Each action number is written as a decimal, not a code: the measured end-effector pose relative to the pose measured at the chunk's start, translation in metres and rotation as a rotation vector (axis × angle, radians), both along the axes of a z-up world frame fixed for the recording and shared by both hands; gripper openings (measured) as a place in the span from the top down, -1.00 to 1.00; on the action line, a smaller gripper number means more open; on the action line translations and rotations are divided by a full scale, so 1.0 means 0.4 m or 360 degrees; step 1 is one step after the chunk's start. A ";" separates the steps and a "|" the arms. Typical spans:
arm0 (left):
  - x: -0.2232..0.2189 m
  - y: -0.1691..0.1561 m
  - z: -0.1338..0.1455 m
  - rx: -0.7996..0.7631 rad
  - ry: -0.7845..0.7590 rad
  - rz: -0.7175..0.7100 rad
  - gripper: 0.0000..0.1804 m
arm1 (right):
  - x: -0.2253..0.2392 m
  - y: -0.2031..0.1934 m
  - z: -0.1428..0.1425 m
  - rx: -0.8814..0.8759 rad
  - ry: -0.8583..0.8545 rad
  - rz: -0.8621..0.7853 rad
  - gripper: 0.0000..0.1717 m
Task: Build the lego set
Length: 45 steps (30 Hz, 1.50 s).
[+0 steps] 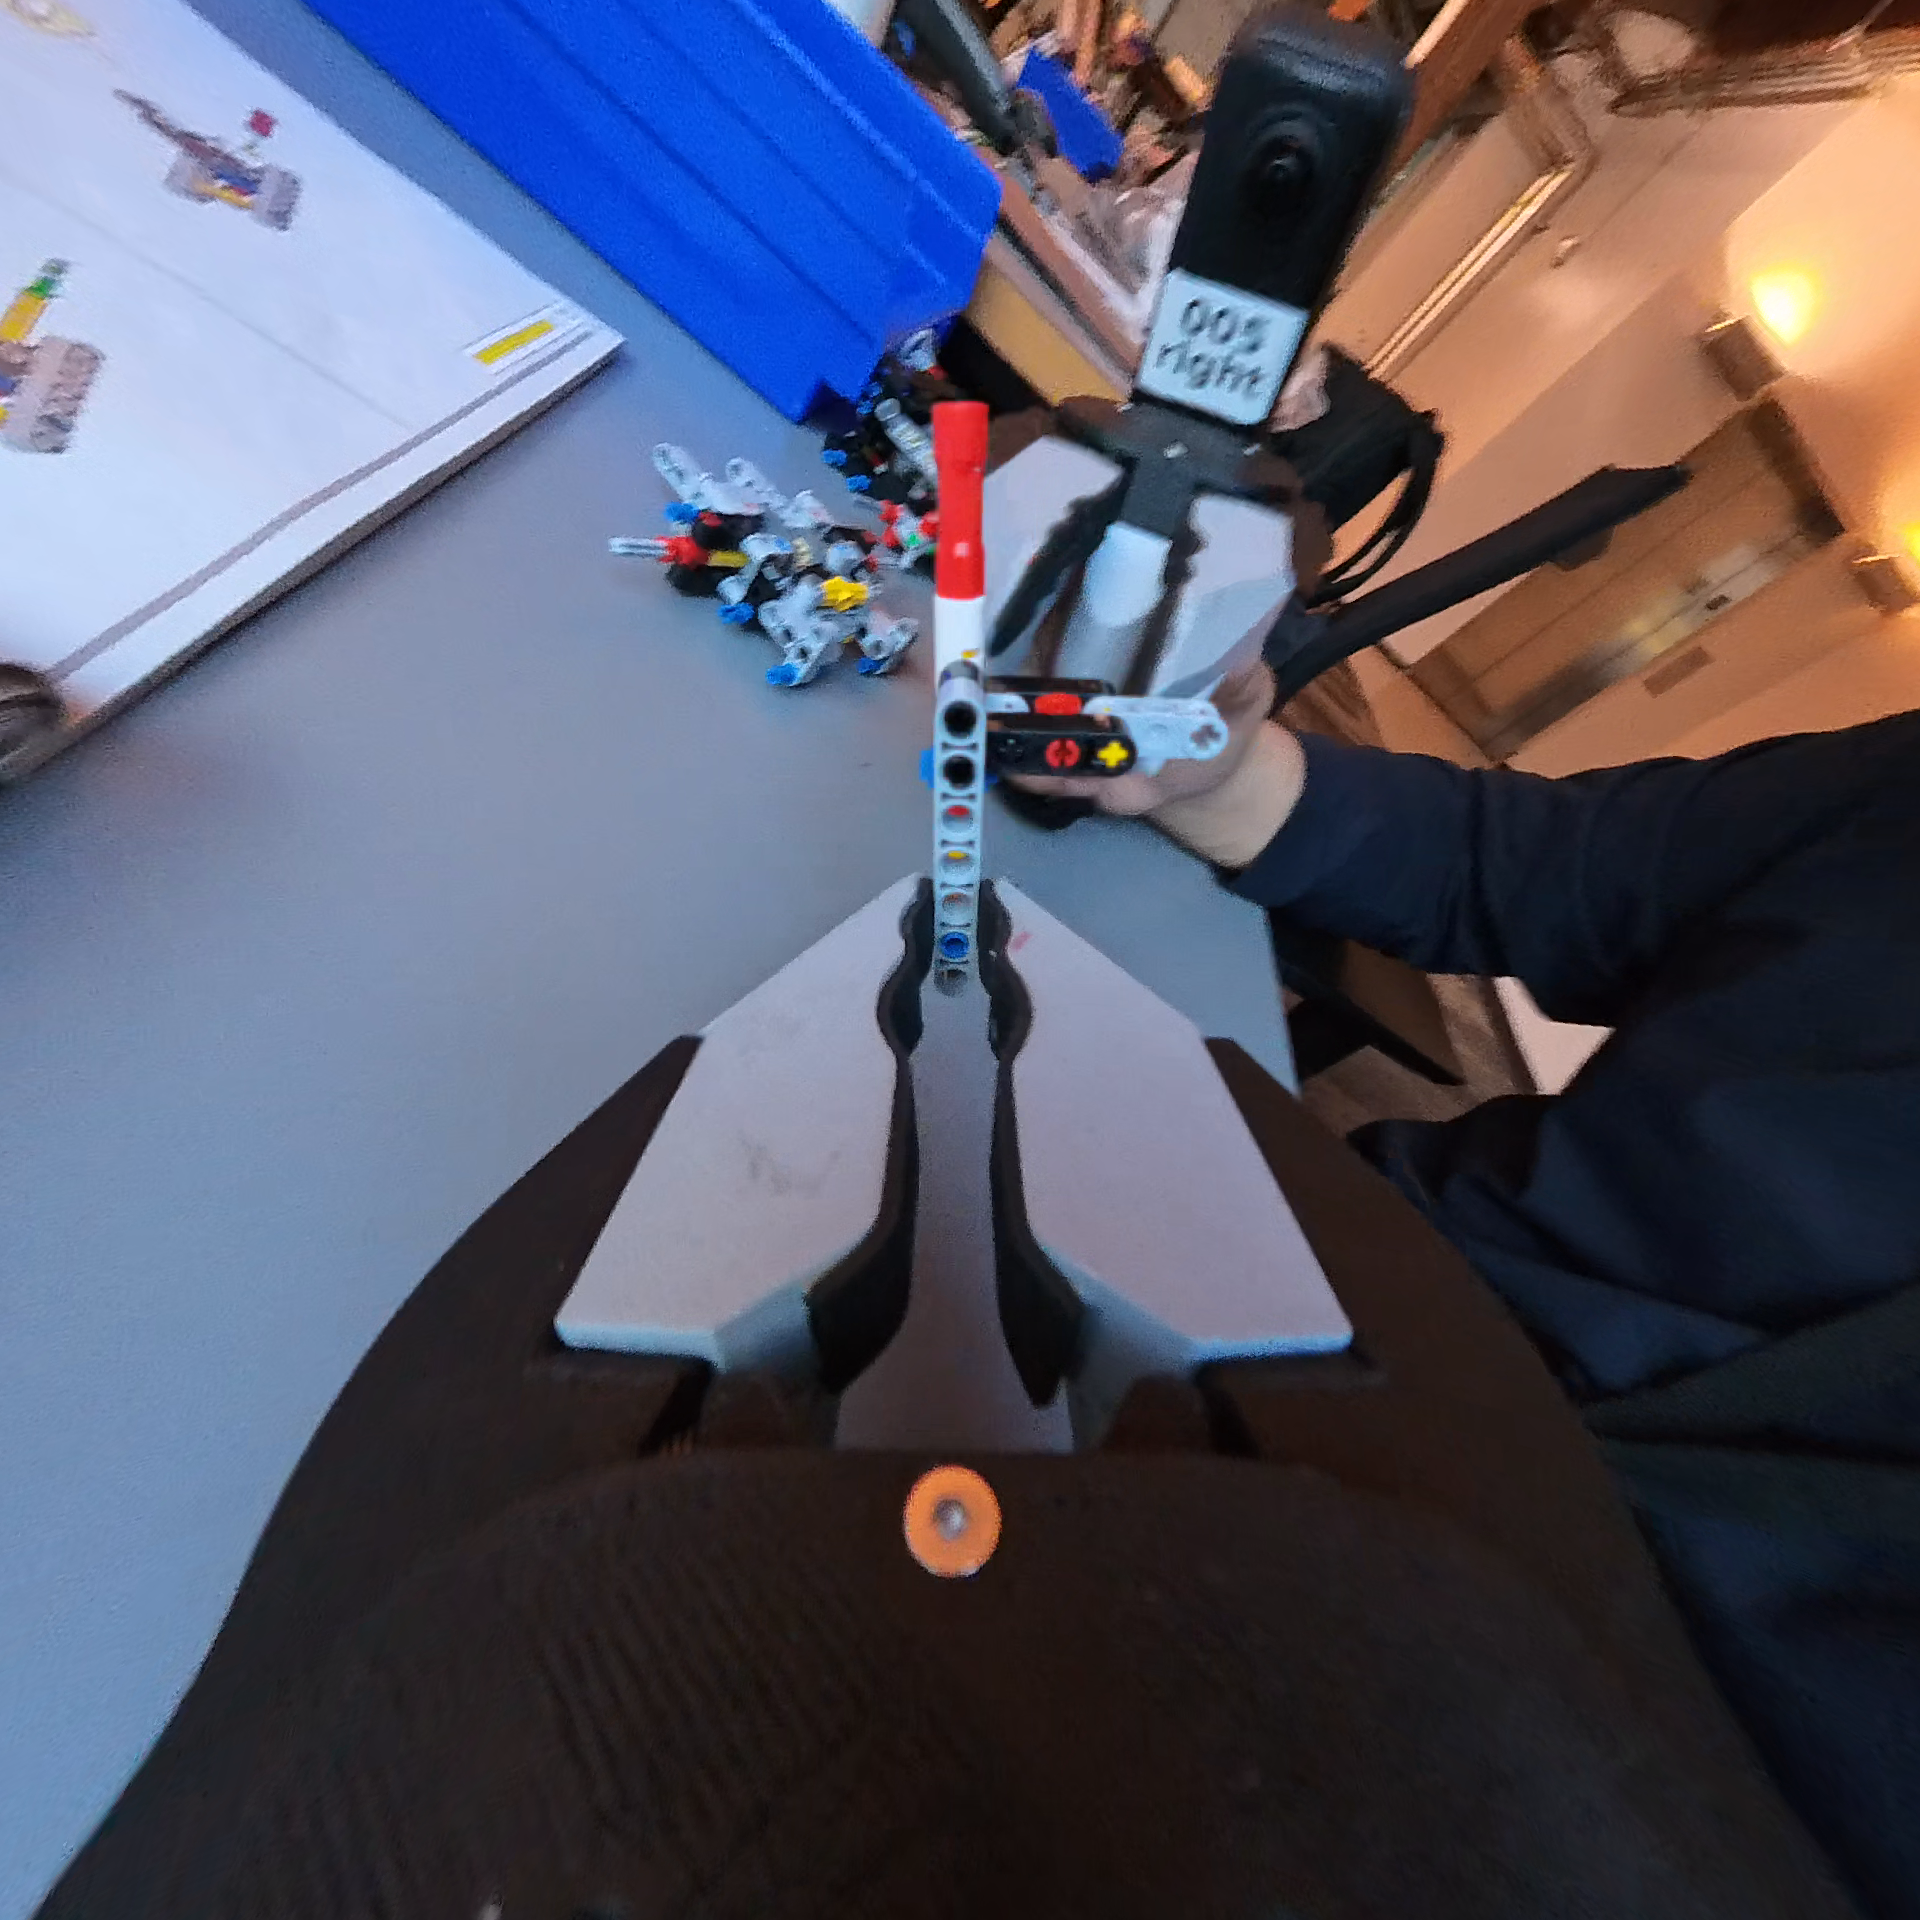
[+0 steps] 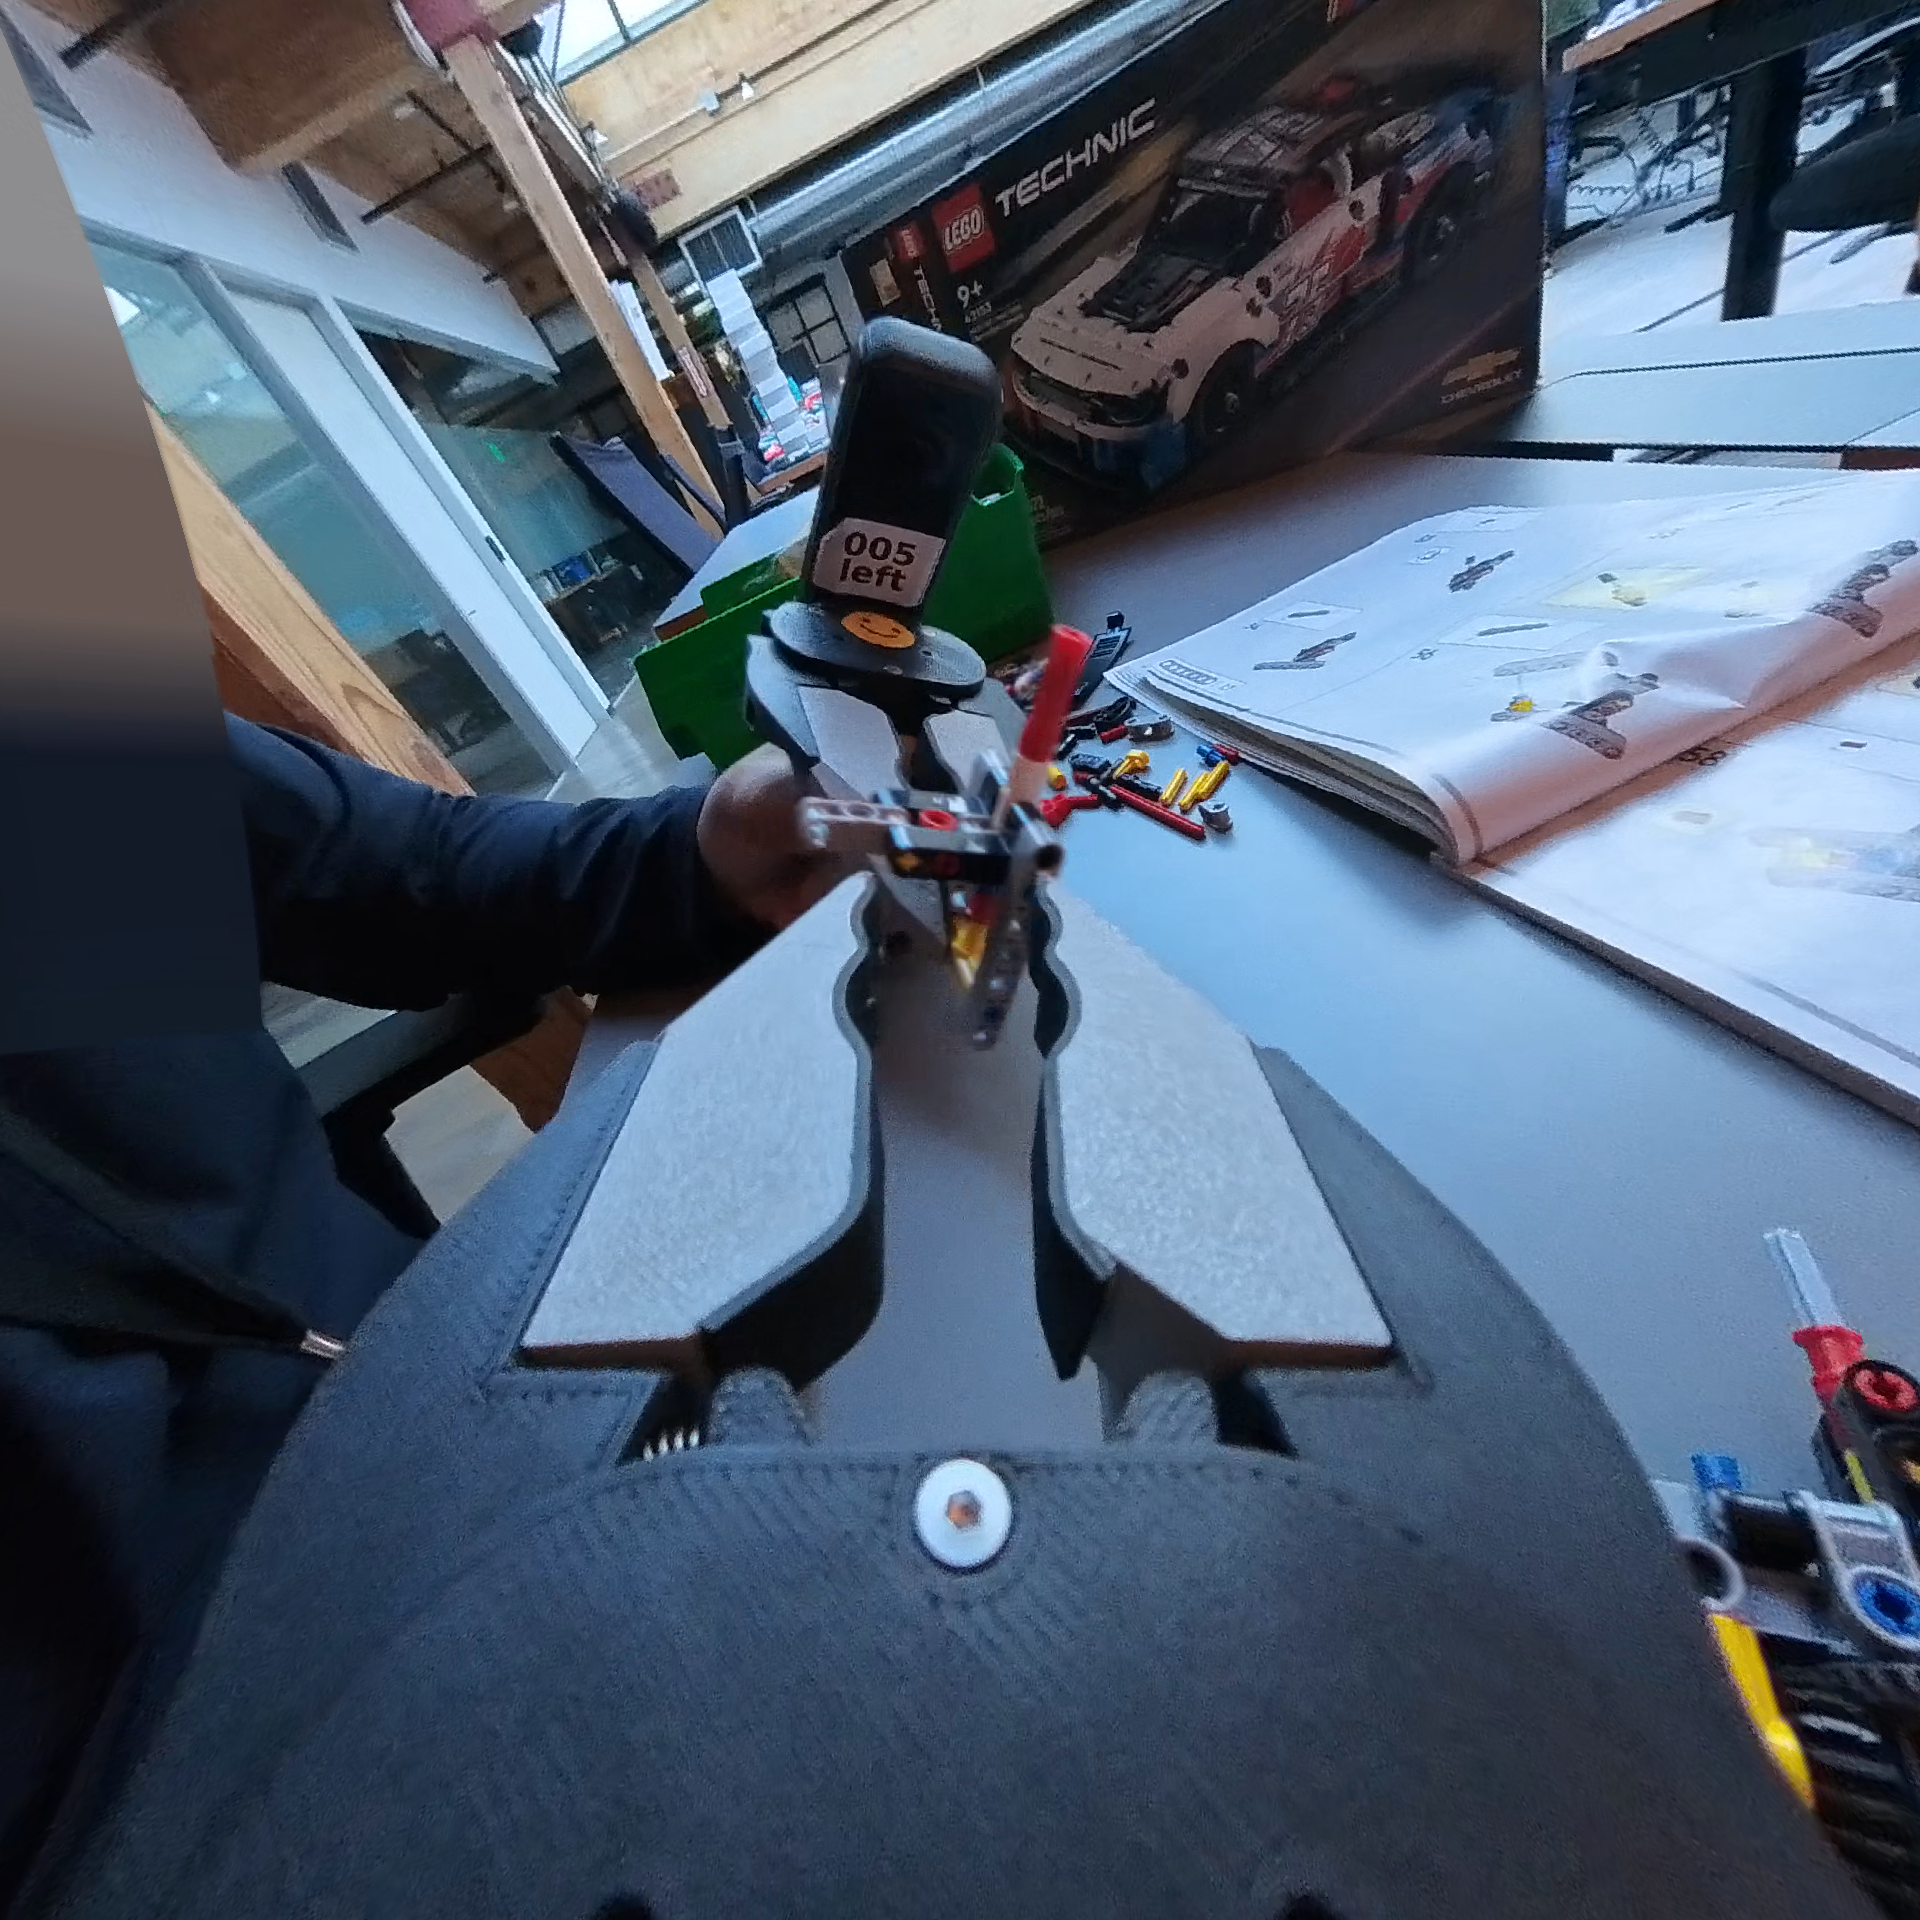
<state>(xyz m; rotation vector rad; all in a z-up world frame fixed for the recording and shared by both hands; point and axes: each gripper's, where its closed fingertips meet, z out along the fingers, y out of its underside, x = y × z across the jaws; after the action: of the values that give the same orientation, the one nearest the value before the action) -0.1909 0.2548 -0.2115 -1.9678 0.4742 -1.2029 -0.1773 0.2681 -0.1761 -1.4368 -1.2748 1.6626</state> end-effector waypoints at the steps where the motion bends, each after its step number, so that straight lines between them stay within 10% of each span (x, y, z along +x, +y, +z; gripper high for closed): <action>1: -0.008 0.003 -0.012 0.0000 0.0074 0.0021 0.95 | 0.002 0.007 0.004 -0.0006 0.0011 -0.0020 0.72; 20: 0.026 -0.032 -0.061 0.0201 0.0521 -0.0121 0.95 | 0.007 0.000 -0.005 0.0182 -0.0053 -0.0035 0.98; 32: -0.001 0.009 -0.069 0.0826 0.1085 -0.0008 0.93 | -0.001 -0.061 0.014 0.1090 -0.0005 -0.0305 0.98; 45: -0.001 0.019 -0.073 0.0891 0.1175 0.0020 0.91 | 0.008 -0.093 0.000 0.1267 -0.0031 -0.0286 0.99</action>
<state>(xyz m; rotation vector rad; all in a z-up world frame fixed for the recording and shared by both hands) -0.1915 0.2626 -0.2409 -1.8383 1.0346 -0.2304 -0.1740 0.2311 -0.1760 -1.0240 -1.5214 0.8523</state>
